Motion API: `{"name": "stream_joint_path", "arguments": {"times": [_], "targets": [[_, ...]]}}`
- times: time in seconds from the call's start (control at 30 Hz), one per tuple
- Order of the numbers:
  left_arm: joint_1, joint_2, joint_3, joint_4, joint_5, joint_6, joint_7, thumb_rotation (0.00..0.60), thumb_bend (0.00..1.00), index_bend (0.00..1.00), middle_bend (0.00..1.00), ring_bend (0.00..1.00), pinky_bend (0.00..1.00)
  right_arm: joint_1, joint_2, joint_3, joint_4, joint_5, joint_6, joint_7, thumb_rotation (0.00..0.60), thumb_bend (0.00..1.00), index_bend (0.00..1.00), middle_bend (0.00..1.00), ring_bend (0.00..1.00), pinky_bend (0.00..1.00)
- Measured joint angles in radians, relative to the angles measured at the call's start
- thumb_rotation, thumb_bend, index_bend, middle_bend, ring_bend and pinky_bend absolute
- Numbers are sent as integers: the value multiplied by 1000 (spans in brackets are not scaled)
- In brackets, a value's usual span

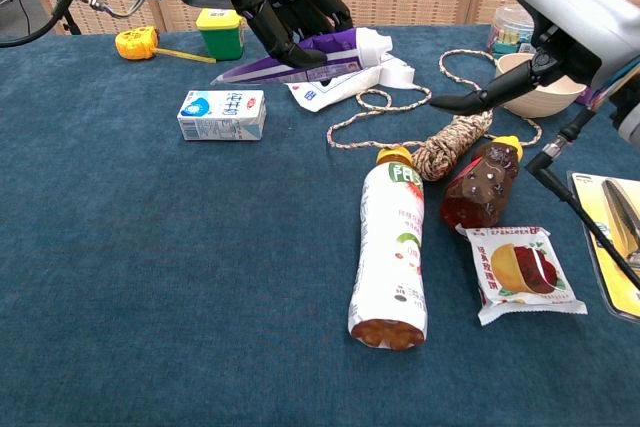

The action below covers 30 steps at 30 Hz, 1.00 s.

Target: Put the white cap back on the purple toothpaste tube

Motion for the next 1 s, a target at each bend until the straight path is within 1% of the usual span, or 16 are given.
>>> {"name": "stream_joint_path", "arguments": {"times": [0.23,0.47,0.77,1.0], "targets": [[-36,-29,9,3,-84,14,57,600,706,581,467,418,500,25,-26,18,27,18,-4,14,600,171,0,0,0,11],[-62,-40,12,-2,-152,30,92,600,706,580,467,419,500,40,-43,23,48,31,-9,26,600,171,0,0,0,11],[-76,-48,14,-6,-197,43,119,600,705,581,468,419,500,53,-56,25,59,46,-10,29,600,171,0,0,0,11],[-74,-44,22,-5,-206,60,142,600,705,580,470,420,500,50,-53,18,55,48,-1,32,600,171,0,0,0,11]]}}
